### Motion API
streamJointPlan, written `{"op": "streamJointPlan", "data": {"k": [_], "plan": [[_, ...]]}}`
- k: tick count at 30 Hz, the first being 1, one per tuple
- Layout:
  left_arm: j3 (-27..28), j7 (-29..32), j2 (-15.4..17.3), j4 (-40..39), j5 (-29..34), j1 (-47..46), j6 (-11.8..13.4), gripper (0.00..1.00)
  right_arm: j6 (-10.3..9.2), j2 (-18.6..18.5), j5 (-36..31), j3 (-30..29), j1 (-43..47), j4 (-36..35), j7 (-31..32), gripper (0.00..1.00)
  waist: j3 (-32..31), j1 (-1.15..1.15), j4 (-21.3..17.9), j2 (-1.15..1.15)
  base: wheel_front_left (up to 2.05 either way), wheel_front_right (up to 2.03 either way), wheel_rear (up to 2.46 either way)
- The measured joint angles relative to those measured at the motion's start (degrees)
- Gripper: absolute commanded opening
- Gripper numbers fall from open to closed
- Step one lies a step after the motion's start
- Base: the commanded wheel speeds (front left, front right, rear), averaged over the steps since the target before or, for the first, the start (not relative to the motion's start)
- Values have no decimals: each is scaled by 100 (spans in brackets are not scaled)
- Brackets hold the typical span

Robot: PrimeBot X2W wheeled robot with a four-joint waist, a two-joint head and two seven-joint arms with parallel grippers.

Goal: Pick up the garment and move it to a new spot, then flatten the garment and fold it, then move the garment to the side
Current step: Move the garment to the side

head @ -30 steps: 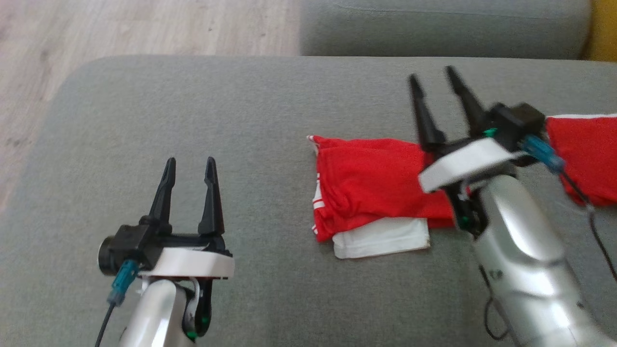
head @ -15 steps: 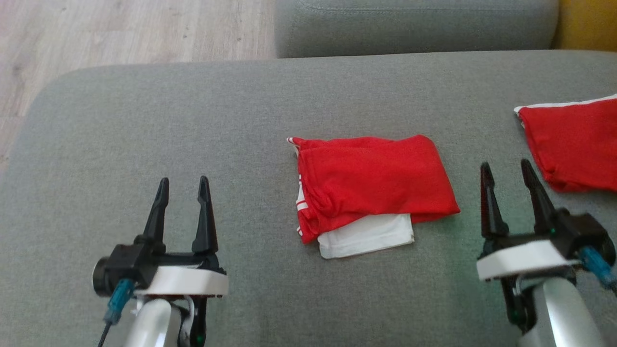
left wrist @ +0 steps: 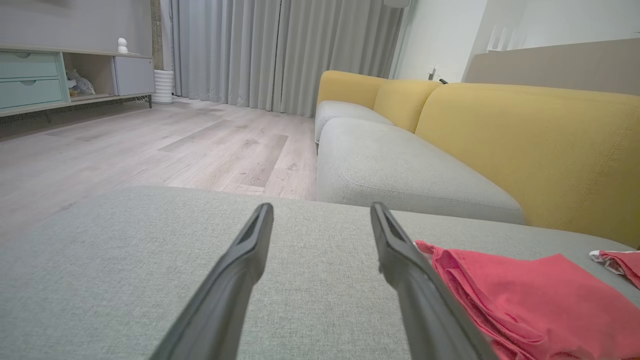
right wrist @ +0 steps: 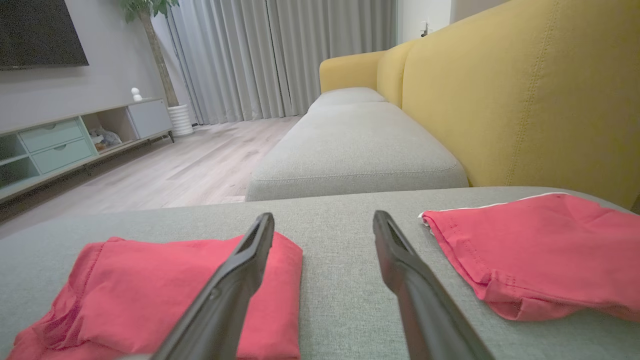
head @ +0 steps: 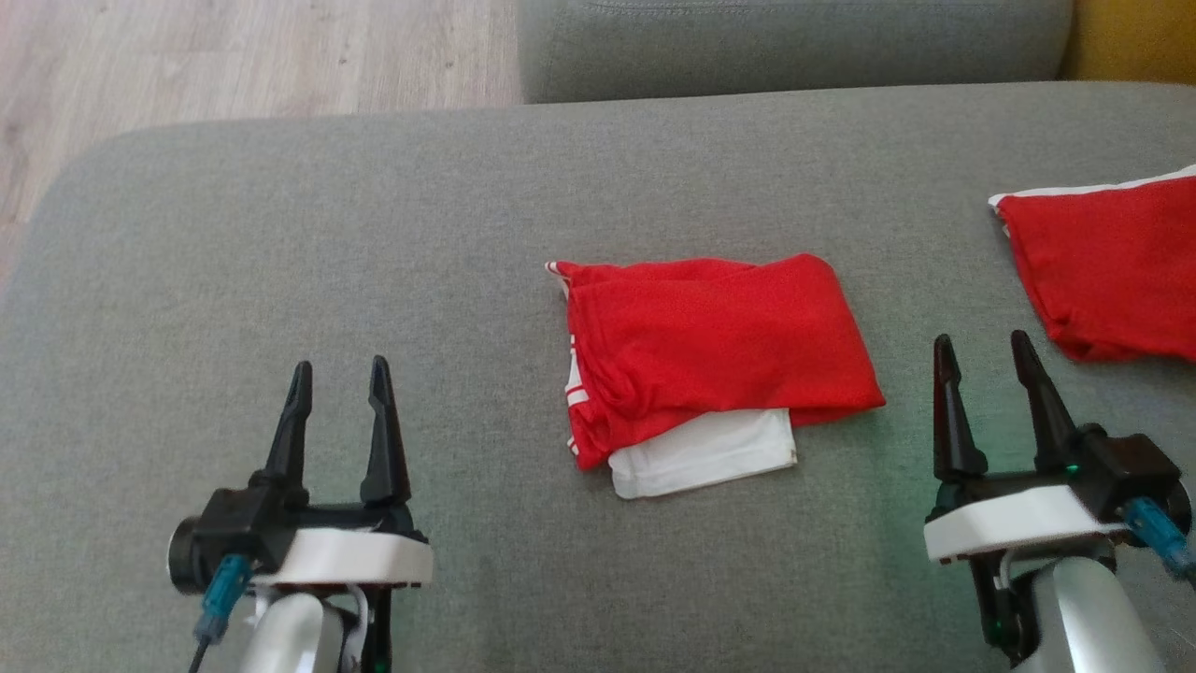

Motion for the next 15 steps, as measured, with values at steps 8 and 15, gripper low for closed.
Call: {"op": "streamJointPlan", "data": {"k": [8,15], "plan": [[-165,0,0,-58,-1,-96,0,100,0,0,-88,9,-476,644,74,100,279,1,93,0,0,0,0],[-225,0,-1,-137,-1,-295,0,100,0,-5,234,78,-1285,1670,658,100,531,1,322,0,0,0,0]]}}
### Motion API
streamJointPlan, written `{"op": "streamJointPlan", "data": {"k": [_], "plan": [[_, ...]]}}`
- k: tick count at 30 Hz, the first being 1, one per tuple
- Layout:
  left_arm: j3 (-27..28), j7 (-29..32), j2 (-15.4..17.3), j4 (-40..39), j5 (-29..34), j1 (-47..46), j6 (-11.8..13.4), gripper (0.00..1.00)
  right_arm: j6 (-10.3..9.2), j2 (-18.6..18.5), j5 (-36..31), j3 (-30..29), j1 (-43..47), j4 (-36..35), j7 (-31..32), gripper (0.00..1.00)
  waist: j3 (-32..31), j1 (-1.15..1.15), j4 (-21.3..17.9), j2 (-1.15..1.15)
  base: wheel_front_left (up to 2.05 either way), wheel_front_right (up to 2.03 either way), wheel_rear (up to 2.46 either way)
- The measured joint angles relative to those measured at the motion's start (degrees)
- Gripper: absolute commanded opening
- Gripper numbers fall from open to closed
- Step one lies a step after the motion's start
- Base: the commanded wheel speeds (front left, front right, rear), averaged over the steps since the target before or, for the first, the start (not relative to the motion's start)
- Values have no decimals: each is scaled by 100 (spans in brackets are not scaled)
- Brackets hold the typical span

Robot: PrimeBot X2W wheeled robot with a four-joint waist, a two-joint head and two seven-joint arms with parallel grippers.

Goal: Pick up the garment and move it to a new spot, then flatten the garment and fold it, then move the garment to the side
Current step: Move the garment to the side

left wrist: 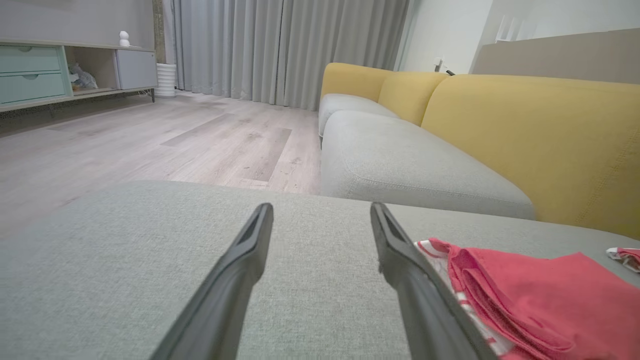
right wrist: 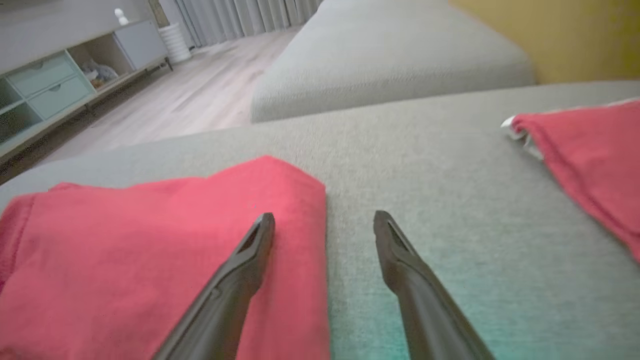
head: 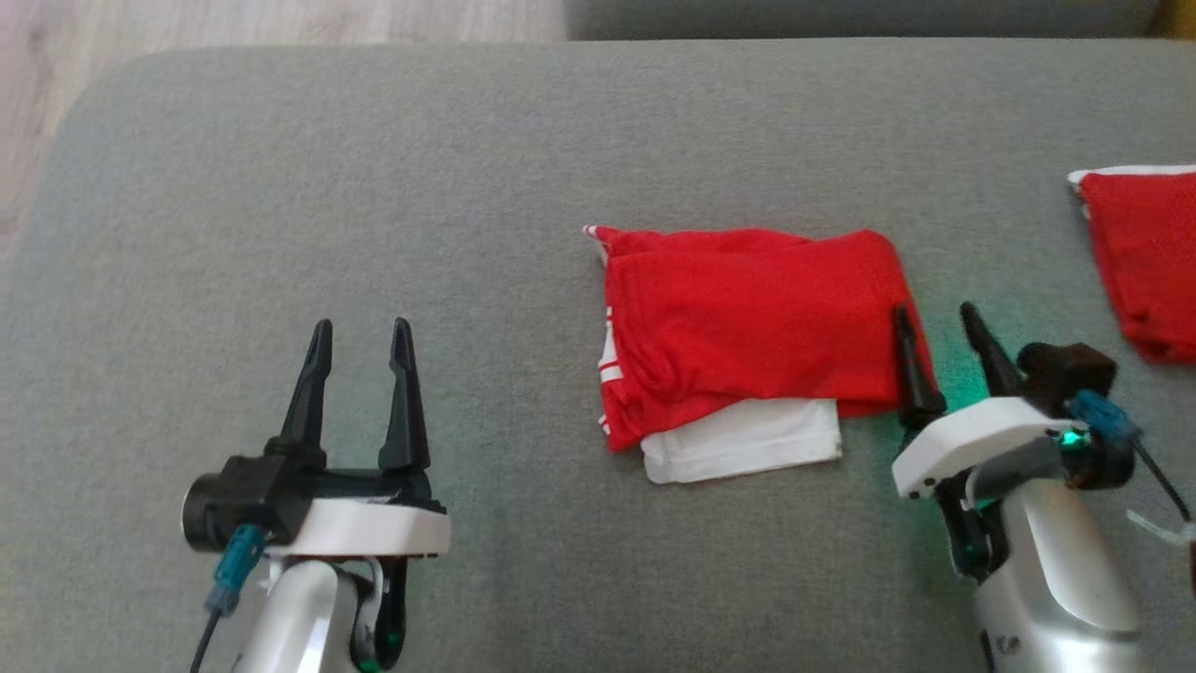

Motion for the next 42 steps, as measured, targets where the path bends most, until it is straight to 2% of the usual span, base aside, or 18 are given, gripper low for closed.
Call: {"op": "streamJointPlan", "data": {"k": [4,8,10,11,20,25,30,34,38,42], "plan": [[-46,0,0,1,-1,-2,2,100,0,-1,34,32,-210,677,411,100,80,0,141,0,0,0,0],[-74,0,0,3,-1,-5,3,100,0,-47,21,154,-512,1034,543,100,125,-1,238,0,0,0,0],[-73,0,0,4,-1,-11,8,100,0,-89,-99,241,-689,1191,631,16,134,-1,260,0,0,0,0],[-73,0,0,7,-1,-18,9,100,0,-99,-189,282,-747,1250,633,0,127,-1,264,0,0,0,0],[-136,0,0,-2,136,-59,8,100,0,-99,-760,560,-781,1459,267,0,-119,-1,88,0,0,0,0],[-328,0,0,7,176,-59,0,100,0,-369,-994,793,-662,1247,143,0,-313,-1,-122,0,0,0,0],[-591,0,0,-11,167,-76,10,100,0,-983,-1040,996,-622,668,266,0,-386,-1,-387,0,0,0,0],[-740,0,0,-94,138,-183,73,100,0,-1629,-1025,1081,-623,120,576,0,-267,-2,-545,0,0,0,0],[-754,-1,-1,-172,119,-448,110,100,0,-2288,-944,900,-726,-213,824,0,-7,-1,-651,0,0,0,0],[-756,-2,-5,-180,119,-631,105,100,0,-2986,-993,511,-1046,-200,968,0,383,0,-720,0,0,0,0]]}}
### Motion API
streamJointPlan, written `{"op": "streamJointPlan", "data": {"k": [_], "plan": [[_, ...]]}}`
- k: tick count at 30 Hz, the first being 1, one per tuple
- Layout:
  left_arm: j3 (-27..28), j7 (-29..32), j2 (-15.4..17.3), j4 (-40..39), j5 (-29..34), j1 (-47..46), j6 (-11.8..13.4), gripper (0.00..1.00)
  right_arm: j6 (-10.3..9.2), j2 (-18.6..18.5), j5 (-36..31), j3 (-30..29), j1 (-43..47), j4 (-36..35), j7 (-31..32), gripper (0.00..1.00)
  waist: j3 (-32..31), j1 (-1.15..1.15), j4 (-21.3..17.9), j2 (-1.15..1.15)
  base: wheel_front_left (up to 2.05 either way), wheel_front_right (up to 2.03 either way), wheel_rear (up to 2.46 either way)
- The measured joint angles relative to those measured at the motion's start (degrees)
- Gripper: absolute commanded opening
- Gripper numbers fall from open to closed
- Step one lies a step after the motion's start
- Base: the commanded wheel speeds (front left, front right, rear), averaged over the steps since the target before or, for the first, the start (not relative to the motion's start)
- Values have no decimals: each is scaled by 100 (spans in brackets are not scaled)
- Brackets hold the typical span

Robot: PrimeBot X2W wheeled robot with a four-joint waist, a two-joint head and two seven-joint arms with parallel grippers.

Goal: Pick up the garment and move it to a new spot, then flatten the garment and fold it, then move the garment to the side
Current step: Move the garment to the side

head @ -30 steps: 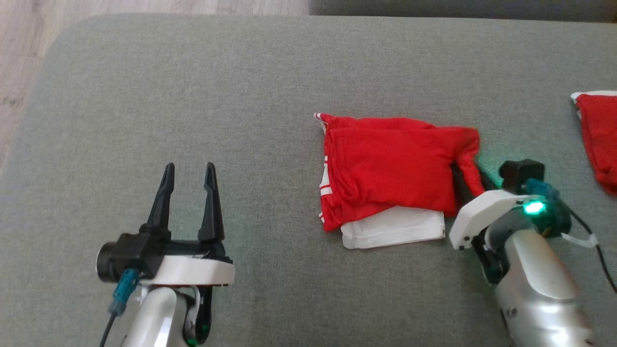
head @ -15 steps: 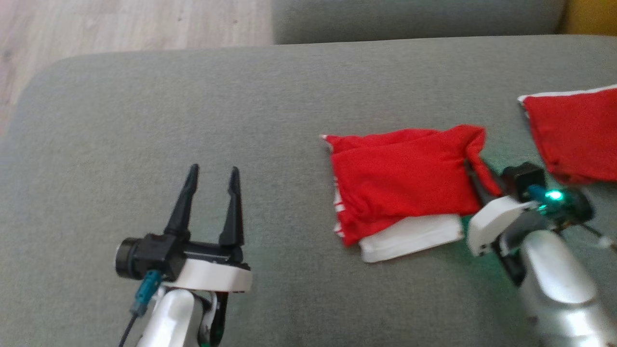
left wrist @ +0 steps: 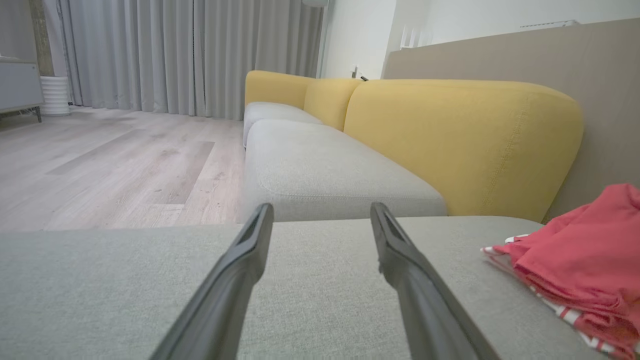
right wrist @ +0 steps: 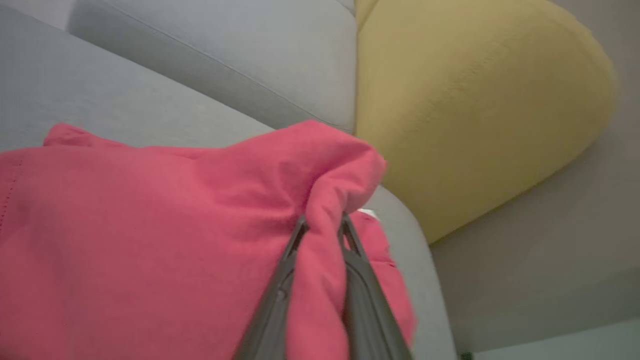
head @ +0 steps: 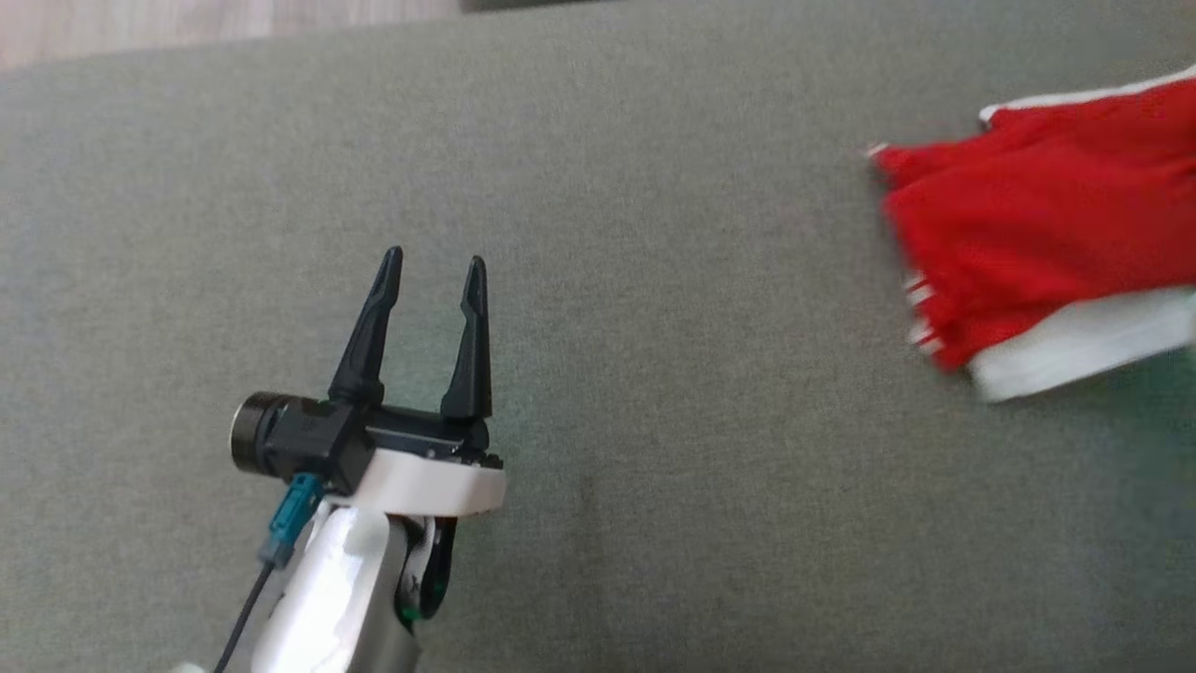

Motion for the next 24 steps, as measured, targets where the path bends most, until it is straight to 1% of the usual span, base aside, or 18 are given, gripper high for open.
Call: {"op": "streamJointPlan", "data": {"k": [3,4,7,13,20,21,22,24], "plan": [[14,-4,-3,7,0,-71,-4,100,0,-290,-40,-343,-176,225,-10,0,213,0,6,0,0,0,0],[14,-4,-3,7,0,-71,-4,100,0,-290,-40,-343,-176,225,-10,0,213,0,6,0,0,0,0],[49,-4,-8,19,1,-122,-13,100,0,-452,-87,-599,-387,513,-70,0,394,0,42,0,0,0,0],[170,-5,-12,22,1,-186,-54,100,0,-472,-248,-922,-740,1017,-169,0,636,0,172,0,0,0,0],[220,-4,-12,23,1,-227,-55,100,0,-430,-468,-1294,-828,1477,-109,0,728,0,261,0,0,0,0],[221,-4,-12,23,1,-230,-55,100,0,-390,-487,-1376,-844,1527,-107,29,714,0,260,0,0,0,0],[224,-5,-13,25,0,-231,-55,100,0,-349,-501,-1466,-854,1566,-99,100,694,0,255,0,0,0,0],[232,-4,-13,46,0,-231,-55,100,0,-278,-594,-1594,-856,1571,-96,100,643,-1,240,0,0,0,0]]}}
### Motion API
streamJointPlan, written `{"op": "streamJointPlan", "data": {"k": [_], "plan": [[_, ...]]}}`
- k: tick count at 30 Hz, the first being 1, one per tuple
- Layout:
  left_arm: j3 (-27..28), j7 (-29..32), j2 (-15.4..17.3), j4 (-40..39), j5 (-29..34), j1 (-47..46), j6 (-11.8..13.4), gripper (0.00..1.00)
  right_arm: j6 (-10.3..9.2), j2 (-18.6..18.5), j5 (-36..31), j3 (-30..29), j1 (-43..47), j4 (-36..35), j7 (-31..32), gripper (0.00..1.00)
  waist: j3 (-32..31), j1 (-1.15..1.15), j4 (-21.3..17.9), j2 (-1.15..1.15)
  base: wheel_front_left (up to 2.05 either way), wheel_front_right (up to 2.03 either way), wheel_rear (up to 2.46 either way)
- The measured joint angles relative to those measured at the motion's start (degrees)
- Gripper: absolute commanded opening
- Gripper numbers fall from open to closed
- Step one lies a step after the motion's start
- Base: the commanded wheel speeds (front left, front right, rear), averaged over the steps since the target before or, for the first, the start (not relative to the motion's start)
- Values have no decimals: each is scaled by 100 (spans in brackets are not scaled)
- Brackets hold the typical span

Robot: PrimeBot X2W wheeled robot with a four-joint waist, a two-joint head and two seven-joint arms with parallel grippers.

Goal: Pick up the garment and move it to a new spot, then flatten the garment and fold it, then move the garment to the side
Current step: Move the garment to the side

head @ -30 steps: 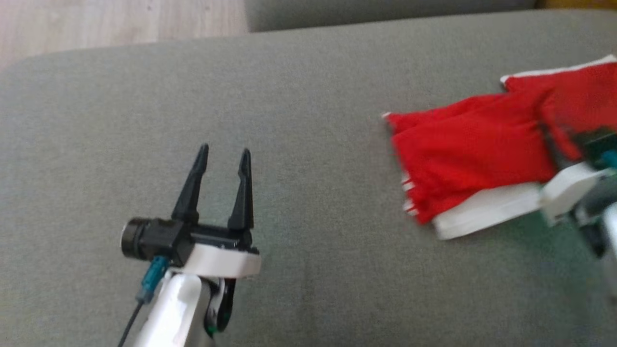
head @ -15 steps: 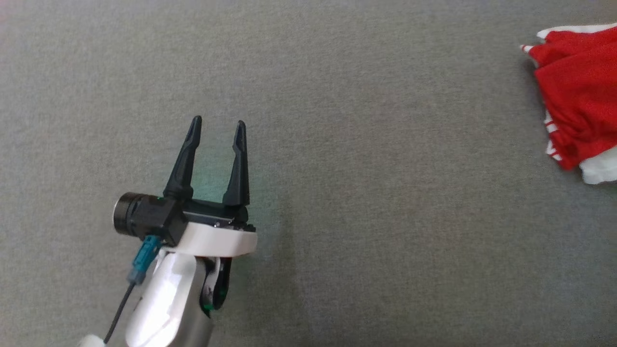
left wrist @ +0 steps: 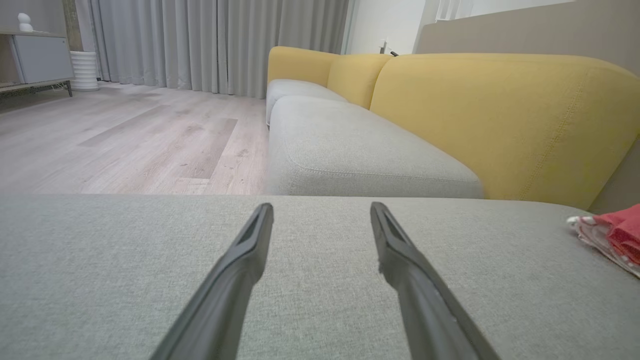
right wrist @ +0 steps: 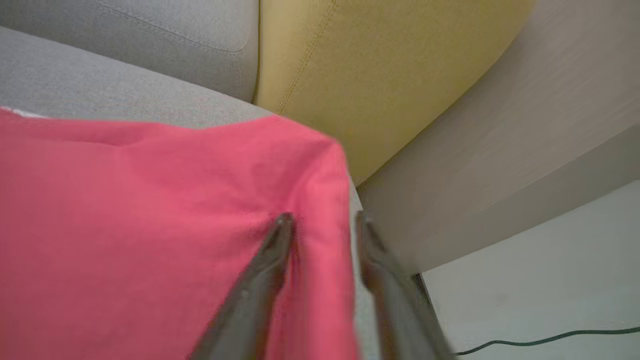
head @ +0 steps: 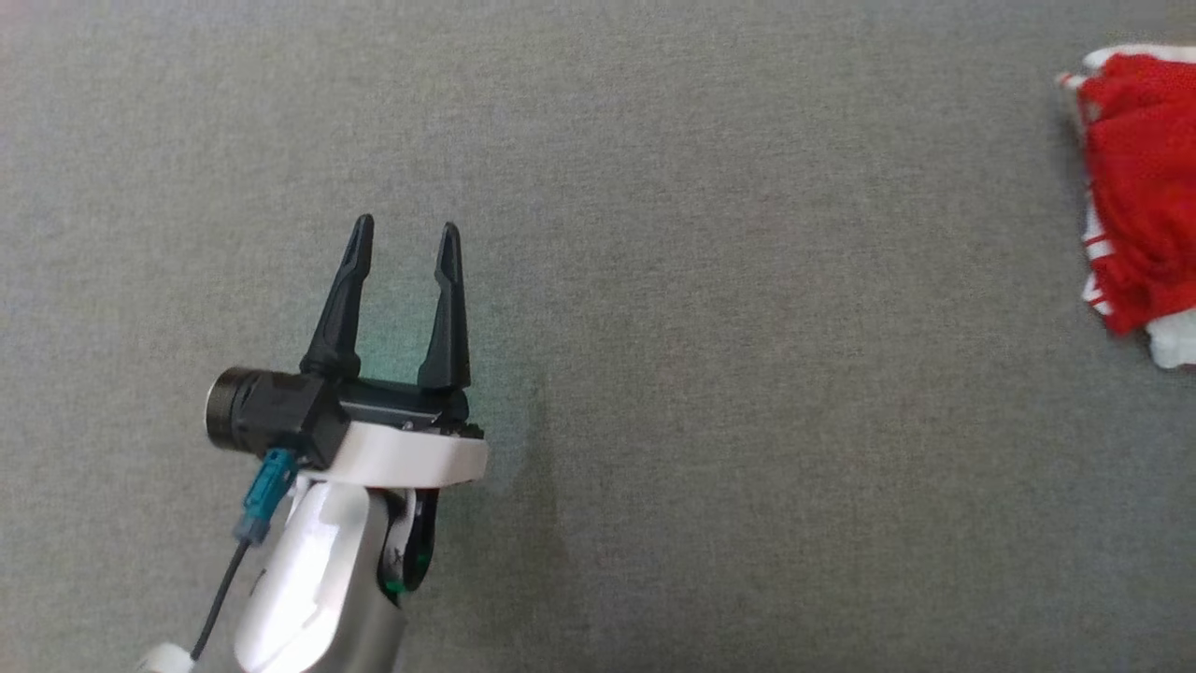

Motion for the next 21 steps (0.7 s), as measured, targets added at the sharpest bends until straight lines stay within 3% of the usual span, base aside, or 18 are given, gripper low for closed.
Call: {"op": "streamJointPlan", "data": {"k": [5,10,17,21], "plan": [[29,0,-1,65,0,2,0,100,0,269,-205,-212,-5,-154,-108,100,-233,0,-52,0,0,0,0],[189,-1,-2,114,1,139,-7,100,0,810,-248,-124,-8,-603,-248,100,-632,-1,-115,0,0,0,0],[226,0,-1,154,-36,550,-44,100,0,1591,111,209,36,-1722,-430,100,-1328,-1,-156,0,0,0,0],[227,-1,0,146,-181,764,63,100,0,2078,533,339,534,-2486,-494,100,-1724,-2,-106,0,0,0,0]]}}
